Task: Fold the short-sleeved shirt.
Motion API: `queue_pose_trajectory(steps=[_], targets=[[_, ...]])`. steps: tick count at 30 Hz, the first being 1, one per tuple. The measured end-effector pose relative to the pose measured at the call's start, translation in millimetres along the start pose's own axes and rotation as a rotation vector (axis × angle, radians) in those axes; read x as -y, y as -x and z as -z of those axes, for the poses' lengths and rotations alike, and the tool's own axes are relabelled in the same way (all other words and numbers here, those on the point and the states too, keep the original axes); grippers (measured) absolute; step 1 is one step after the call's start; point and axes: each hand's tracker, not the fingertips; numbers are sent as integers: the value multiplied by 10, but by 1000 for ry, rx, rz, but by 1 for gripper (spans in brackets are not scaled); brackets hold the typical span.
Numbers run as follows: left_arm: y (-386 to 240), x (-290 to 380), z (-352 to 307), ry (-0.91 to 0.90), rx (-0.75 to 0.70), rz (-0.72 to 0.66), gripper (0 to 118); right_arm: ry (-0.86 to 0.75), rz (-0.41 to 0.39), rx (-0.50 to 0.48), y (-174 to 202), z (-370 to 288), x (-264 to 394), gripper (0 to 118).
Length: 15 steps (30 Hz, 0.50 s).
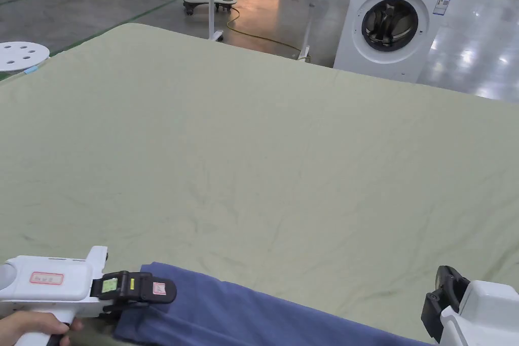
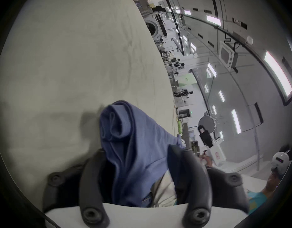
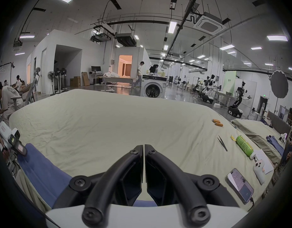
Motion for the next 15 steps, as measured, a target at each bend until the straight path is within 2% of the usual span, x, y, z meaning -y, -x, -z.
queue_pose_trajectory(steps=[3,8,14,15], targets=[[-66,88,169,25,-78,-5,15,2,1,-10,19,0,-5,1],[-193,10,109,11,-146,67,5,-2,-2,-14,16,-17,-18,1],[-688,-89,43,18,-213,118,3,-4,0,-12,-54,6,-46,1],[-611,-201,3,19,-216,136,3,-6,2,-11,-65,8,-53,1]])
